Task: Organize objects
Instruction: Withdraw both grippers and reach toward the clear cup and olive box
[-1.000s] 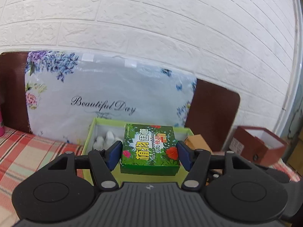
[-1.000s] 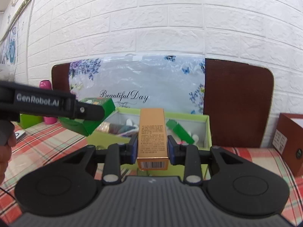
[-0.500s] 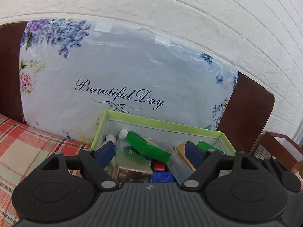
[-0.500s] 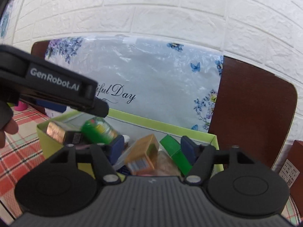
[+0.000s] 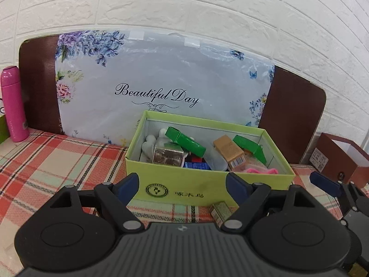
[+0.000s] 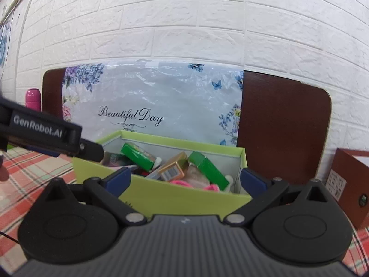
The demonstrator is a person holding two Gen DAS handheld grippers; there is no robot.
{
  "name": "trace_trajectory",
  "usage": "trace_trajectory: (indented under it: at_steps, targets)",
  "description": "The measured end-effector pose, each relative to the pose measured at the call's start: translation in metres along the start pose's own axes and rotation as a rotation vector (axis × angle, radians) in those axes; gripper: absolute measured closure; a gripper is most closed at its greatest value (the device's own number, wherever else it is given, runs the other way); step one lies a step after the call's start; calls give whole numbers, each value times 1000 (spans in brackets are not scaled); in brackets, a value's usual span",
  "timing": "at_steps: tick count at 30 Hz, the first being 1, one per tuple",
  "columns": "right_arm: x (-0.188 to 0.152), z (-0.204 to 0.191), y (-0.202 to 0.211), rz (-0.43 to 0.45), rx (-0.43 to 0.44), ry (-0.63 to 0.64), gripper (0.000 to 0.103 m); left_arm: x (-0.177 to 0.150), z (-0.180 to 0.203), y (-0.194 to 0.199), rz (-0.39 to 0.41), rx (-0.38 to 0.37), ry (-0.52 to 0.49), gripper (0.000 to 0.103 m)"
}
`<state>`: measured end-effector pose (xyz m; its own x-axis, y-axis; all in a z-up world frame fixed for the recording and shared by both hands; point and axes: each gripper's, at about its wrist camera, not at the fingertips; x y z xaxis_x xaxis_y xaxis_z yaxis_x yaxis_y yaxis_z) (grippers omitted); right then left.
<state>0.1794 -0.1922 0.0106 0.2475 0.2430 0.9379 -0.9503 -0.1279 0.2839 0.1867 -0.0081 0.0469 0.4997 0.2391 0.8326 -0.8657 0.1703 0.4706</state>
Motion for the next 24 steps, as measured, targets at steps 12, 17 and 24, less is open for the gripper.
trace_trajectory:
  at_steps: [12, 17, 24]
  targets:
    - [-54, -14, 76, -114, 46, -145, 0, -62, -1, 55, -52, 67, -4, 17]
    - [-72, -19, 85, -150, 37, -174, 0, -77, -8, 61, -80, 87, 27, 17]
    - [-82, -19, 84, -174, 41, -199, 0, -88, -20, 60, -112, 122, 67, 17]
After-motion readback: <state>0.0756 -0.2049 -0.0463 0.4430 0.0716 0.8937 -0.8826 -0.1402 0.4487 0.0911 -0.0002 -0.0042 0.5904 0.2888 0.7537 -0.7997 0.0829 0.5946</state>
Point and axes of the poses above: each gripper's, at about its wrist camera, not at the fingertips, and y roughly against the way its jaws point, z to its right, x to its top, and after that the axes turned 9 degrees about y, right-handed
